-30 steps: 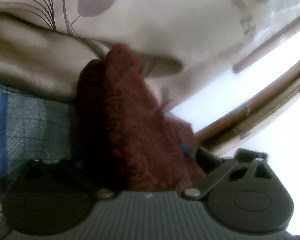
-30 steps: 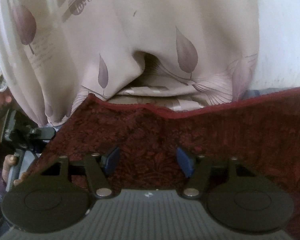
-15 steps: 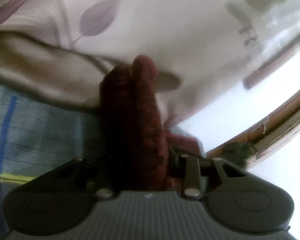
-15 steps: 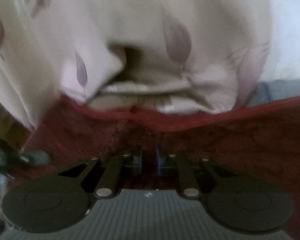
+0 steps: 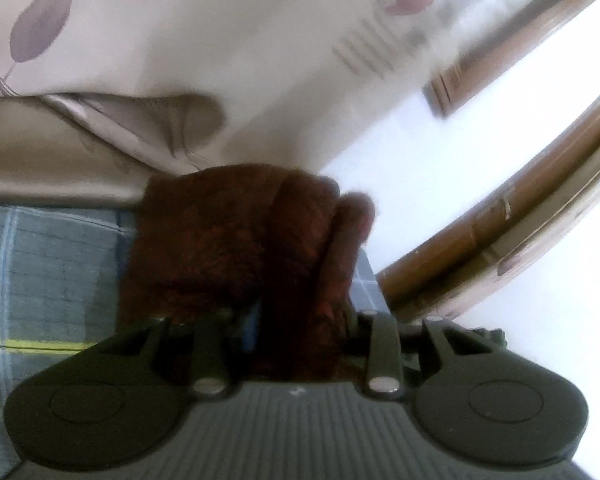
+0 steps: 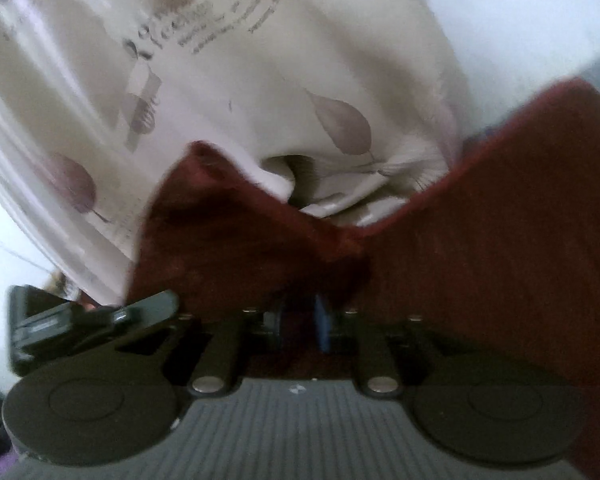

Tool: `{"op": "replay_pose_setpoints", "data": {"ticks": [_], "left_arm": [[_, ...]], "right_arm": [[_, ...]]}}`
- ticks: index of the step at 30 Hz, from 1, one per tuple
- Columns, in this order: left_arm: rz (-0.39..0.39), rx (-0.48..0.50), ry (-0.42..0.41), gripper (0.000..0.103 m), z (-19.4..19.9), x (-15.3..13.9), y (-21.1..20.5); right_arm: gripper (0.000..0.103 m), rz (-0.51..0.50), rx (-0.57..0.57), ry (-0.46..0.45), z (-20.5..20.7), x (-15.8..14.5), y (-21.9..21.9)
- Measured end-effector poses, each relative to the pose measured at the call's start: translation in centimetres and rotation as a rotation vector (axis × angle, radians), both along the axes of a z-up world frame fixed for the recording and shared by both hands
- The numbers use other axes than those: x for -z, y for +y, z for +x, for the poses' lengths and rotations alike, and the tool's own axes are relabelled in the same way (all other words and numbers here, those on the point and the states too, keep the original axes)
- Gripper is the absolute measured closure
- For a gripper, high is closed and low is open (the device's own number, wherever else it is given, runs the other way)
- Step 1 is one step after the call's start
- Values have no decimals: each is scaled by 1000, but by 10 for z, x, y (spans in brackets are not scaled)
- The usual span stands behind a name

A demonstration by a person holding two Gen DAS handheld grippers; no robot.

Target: Fold small clothes

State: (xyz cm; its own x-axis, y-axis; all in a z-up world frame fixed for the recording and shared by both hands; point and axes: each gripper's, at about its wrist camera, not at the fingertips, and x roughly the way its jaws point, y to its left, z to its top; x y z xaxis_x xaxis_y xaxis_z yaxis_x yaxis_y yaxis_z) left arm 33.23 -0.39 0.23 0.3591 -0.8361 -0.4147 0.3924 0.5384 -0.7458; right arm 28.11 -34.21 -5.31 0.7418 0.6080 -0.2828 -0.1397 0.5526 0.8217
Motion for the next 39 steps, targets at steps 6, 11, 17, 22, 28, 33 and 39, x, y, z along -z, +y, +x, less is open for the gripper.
{"op": "replay_pose_setpoints", "data": {"ticks": [6,11,17,22,28,33,39], "left_arm": [[-160,-23,42,67,-11,22,11],[-264,-19,31,66,-26,49,9],[-249,-21,-100,66,-44,50,-4],[-90,-11,-298,62,-70,39,-28],[25,-22,-415,32,-86,24,-42],[29,31,-406,25,-102,5,-43],[-8,-80,-503,12,-144,-34,1]], "right_arm": [[45,281,-4,12,-27,13,-10],[19,457,42,25,-41,13,-20],[14,231,60,108,-41,-14,-15],[14,126,60,125,-34,-39,-4],[30,-67,80,182,-13,-54,17],[77,-138,90,194,0,-43,15],[80,-120,70,145,6,-45,-11]]}}
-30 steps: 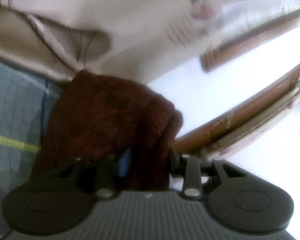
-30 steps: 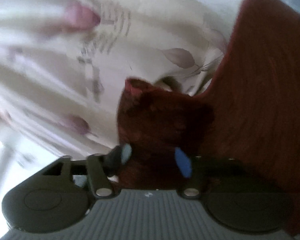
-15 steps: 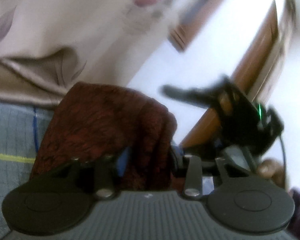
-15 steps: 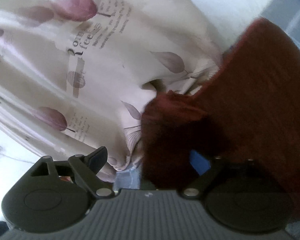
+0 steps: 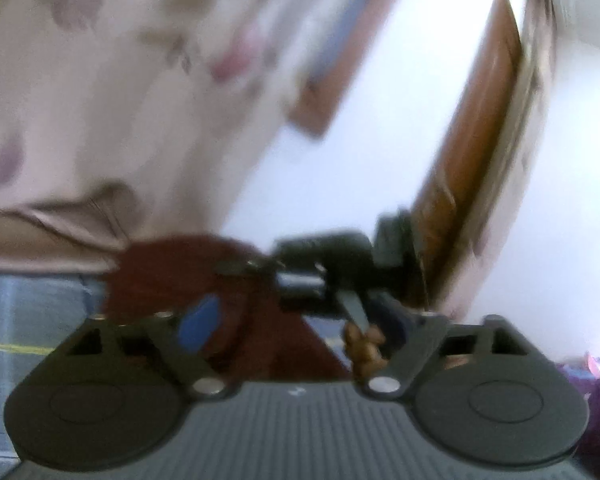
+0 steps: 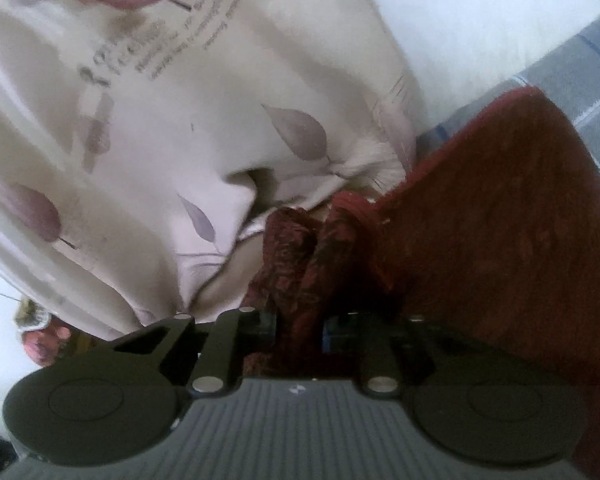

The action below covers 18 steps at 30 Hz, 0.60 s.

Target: Fold small clothes

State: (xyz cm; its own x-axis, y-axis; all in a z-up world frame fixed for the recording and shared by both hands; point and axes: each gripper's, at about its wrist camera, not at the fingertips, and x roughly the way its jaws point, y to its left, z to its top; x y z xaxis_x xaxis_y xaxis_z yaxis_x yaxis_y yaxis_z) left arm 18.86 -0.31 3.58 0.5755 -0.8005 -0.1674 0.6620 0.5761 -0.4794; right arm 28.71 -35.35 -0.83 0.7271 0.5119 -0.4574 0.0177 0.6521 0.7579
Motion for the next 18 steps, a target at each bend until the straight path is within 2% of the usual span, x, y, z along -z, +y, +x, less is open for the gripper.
{"op": "replay_pose_setpoints", "data": {"ticks": [2,4,7,9,13,18], "left_arm": [[14,-61,-18,6,-7,-5,14],[62,-92,-2,4,-5,-6,21],[119,-98,12,4,0,-1,17],[131,-79,43,4,6,4,6],[135,-39,75,4,15,14,-22],[163,29,57,4,14,19,-62]], "right_arm": [[80,-12,-17,-35,0,-11,-11],[80,-41,-32,-65,2,-23,-29],[80,-68,-37,-98,8,-36,-63],[80,-76,-51,-110,14,-38,-86],[80,-93,-77,-103,25,-19,-126],[80,-65,-64,-68,33,31,-154]]}}
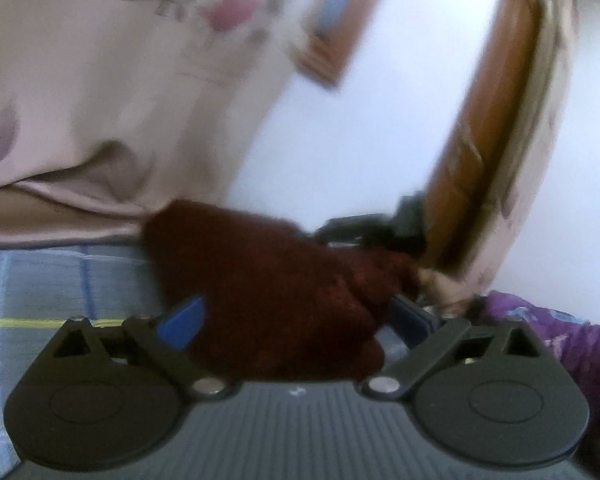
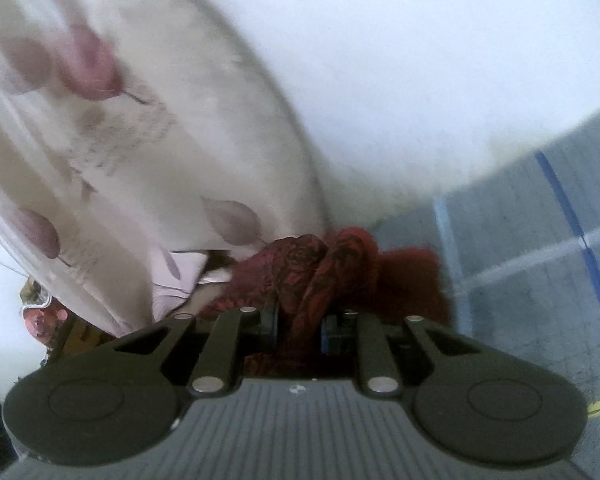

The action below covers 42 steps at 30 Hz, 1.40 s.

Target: Fold small clothes

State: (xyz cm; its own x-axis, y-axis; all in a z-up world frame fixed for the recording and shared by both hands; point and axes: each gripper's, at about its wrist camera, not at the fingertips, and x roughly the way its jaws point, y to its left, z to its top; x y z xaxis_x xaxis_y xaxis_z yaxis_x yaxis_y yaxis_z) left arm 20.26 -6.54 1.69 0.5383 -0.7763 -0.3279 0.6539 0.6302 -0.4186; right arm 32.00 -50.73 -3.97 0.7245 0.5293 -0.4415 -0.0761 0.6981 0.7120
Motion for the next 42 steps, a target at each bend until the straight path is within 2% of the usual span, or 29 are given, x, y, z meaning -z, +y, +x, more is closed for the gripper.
{"op": "replay_pose_setpoints", "data": {"ticks": [3,6,9,11,12,13,16,18,19,21,23,25,28,31,32,33,37,39,40,42], "left_arm": [[6,25,-36,4,4,0,-20],[-20,33,-55,4,10,-1,-34],[-9,39,-67,4,17,3,-50],[5,43,-55,4,20,7,-59],[0,52,-48,4,22,10,-63],[-1,61,-47,4,22,13,-66],[14,82,-18,4,23,23,-76],[4,110,-8,4,19,29,-80],[18,113,-14,4,16,30,-83],[53,130,-25,4,11,34,-89],[79,136,-40,4,8,35,-94],[85,140,-37,4,8,34,-95],[94,134,-25,4,8,33,-95],[108,137,-25,4,6,33,-96],[113,135,-27,4,4,32,-97],[116,130,-28,4,3,30,-96],[64,135,-28,4,-3,20,-94],[63,140,-48,4,-8,18,-95],[70,148,-46,4,-9,20,-96],[89,160,-37,4,-6,23,-99]], "right_arm": [[81,62,35,3,-2,27,-16],[80,117,41,-64,-12,35,-27],[70,135,21,-39,-14,44,-28],[58,145,51,-55,-21,39,-35],[46,129,97,-75,-30,32,-40],[39,127,132,-104,-41,25,-45],[39,149,163,-153,-76,2,-58],[39,188,78,-180,-93,-12,-52],[39,185,35,-165,-96,-18,-45],[39,126,-37,-84,-95,-25,-28],[38,108,-97,-23,-86,-20,-12],[39,85,-96,35,-76,-11,-5],[39,162,-94,118,-62,7,2],[40,159,-85,103,-56,10,12],[48,141,-71,98,-56,9,13],[71,118,-63,73,-57,5,16],[79,18,-53,-117,-77,-28,21],[80,-28,-25,-181,-85,-39,17],[80,-53,-5,-194,-88,-38,13],[80,-16,28,-155,-86,-22,-2]]}}
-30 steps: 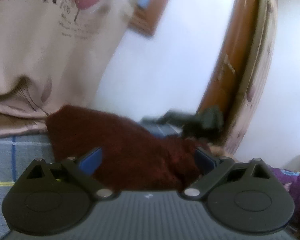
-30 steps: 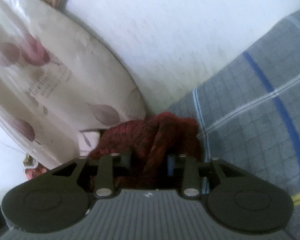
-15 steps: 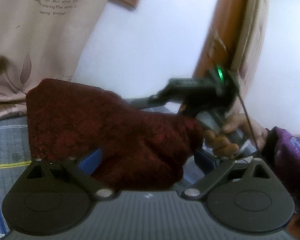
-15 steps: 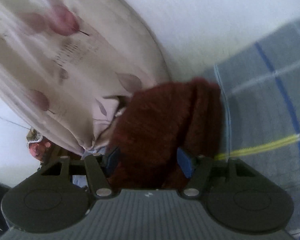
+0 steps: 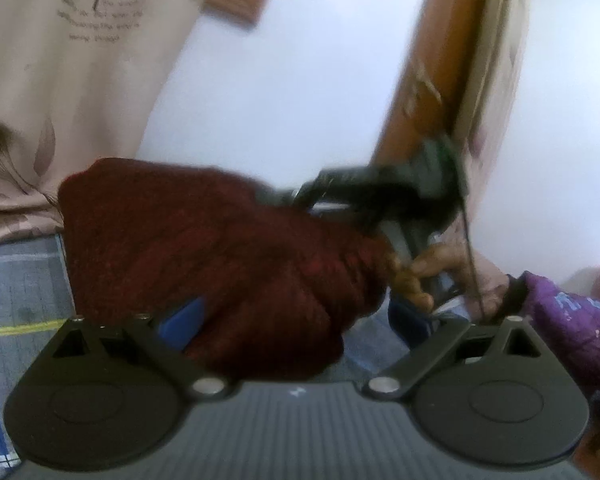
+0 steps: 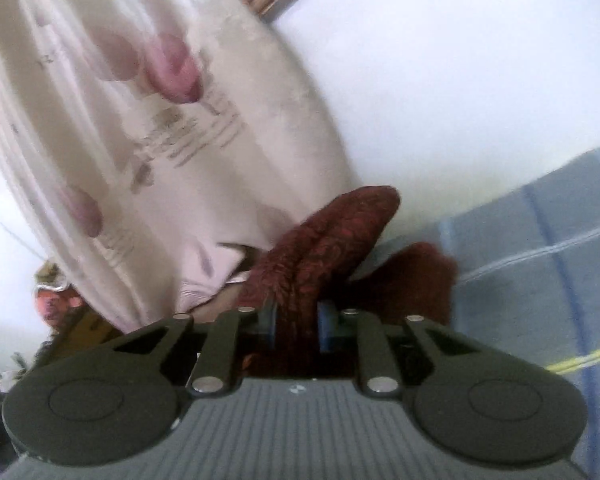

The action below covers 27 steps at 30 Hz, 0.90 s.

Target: Fold small clothes

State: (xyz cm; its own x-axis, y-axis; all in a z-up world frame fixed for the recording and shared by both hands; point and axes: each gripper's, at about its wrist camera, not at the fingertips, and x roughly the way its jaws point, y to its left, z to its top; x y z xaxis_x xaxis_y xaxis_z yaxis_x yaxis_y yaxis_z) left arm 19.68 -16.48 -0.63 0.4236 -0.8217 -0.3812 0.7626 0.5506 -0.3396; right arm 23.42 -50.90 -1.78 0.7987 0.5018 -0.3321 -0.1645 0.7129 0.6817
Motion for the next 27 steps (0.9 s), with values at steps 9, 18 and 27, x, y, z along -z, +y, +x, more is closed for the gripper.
{"op": "replay_pose_setpoints", "data": {"ticks": [9,18,27], "left_arm": [[-46,-32,77,4,10,-2,12],[-39,-40,76,4,5,0,17],[-50,-52,91,4,-4,-6,30]], "right_arm": [[77,50,14,55,-3,49,2],[0,19,77,63,-56,9,2],[0,23,32,301,-45,14,14]]}}
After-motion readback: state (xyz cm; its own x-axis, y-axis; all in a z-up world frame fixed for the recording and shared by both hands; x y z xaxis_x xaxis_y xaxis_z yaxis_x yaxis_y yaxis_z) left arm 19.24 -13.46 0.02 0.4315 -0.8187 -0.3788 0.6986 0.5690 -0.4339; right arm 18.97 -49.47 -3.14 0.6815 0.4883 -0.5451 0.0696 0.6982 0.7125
